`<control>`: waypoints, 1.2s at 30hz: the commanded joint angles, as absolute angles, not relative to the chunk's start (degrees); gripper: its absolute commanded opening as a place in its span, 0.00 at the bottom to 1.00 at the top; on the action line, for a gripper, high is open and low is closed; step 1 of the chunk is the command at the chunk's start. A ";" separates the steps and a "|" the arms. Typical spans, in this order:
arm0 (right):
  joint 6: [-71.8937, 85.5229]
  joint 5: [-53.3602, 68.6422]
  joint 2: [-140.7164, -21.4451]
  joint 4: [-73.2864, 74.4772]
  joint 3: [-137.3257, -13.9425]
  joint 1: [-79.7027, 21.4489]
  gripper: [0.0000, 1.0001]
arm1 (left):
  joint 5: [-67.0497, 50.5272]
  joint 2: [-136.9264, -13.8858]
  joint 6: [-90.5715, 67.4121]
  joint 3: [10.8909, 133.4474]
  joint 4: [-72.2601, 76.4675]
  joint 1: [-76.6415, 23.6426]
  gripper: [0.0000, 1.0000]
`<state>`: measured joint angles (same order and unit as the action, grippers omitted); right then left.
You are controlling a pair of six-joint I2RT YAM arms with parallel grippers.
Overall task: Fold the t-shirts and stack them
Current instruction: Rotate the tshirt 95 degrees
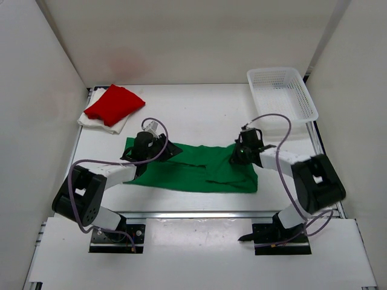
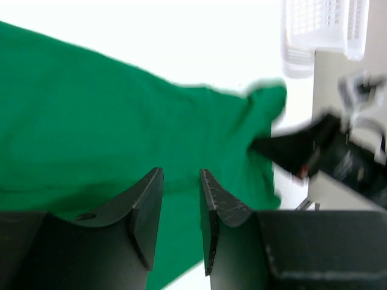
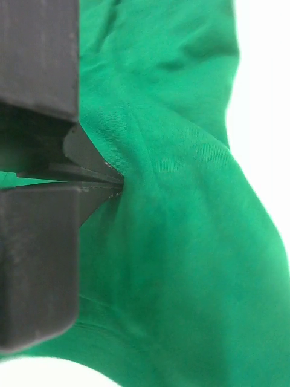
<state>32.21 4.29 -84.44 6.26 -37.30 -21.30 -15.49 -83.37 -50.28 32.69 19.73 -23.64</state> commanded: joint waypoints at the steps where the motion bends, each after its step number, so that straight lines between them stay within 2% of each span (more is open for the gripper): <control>1: 29.89 3.60 -95.42 0.97 -44.63 -21.09 0.00 | -15.99 -81.04 -48.43 32.26 17.05 -24.43 0.41; 4: 28.04 5.44 -106.85 4.65 -58.06 -20.13 0.00 | -16.70 -78.40 -48.34 31.03 16.18 -24.61 0.41; 8: 25.06 11.85 -125.39 18.58 -89.33 -17.93 0.00 | -16.79 -73.84 -47.56 28.66 12.50 -24.08 0.42; 10: 22.51 10.47 -138.97 29.11 -118.06 -18.10 0.00 | -16.70 -71.12 -46.67 27.69 9.94 -22.86 0.42; 11: 20.32 10.37 -142.61 32.66 -126.65 -18.37 0.00 | -16.53 -70.32 -46.15 27.16 8.97 -22.42 0.42; 13: 20.38 12.55 -157.78 42.51 -161.21 -17.84 0.04 | -16.53 -67.34 -45.09 25.75 6.43 -21.01 0.43; 16: 26.18 17.94 -141.21 23.52 -134.98 -15.12 0.04 | -16.08 -65.31 -43.25 24.79 1.77 -19.87 0.43; 17: 25.06 15.67 -139.50 24.08 -134.74 -14.42 0.04 | -16.26 -65.04 -42.72 24.79 0.89 -19.34 0.43; 22: 16.37 14.42 -137.46 44.50 -157.62 -13.27 0.10 | -15.73 -64.51 -41.31 22.68 0.00 -18.63 0.44; 24: 14.34 14.24 -135.97 52.36 -159.27 -14.75 0.11 | -15.74 -65.39 -40.09 24.16 -1.65 -17.93 0.44; 26: 12.67 15.29 -131.42 54.05 -150.07 -16.34 0.10 | -15.03 -66.27 -38.67 26.88 -2.55 -18.19 0.44; 28: 11.08 11.70 -129.91 55.98 -146.52 -21.77 0.00 | -15.11 -66.53 -36.92 29.96 -4.12 -18.20 0.42; 30: 9.41 6.96 -128.51 58.43 -145.29 -24.42 0.00 | -17.30 -66.27 -36.31 31.99 -4.48 -18.46 0.36; 34: 11.33 5.27 -118.94 56.26 -134.85 -25.22 0.00 | -17.41 -65.83 -35.33 32.43 -4.66 -19.42 0.35; 36: 13.87 5.45 -105.89 42.37 -110.98 -26.54 0.00 | -18.45 -65.57 -36.12 31.12 -3.96 -19.16 0.34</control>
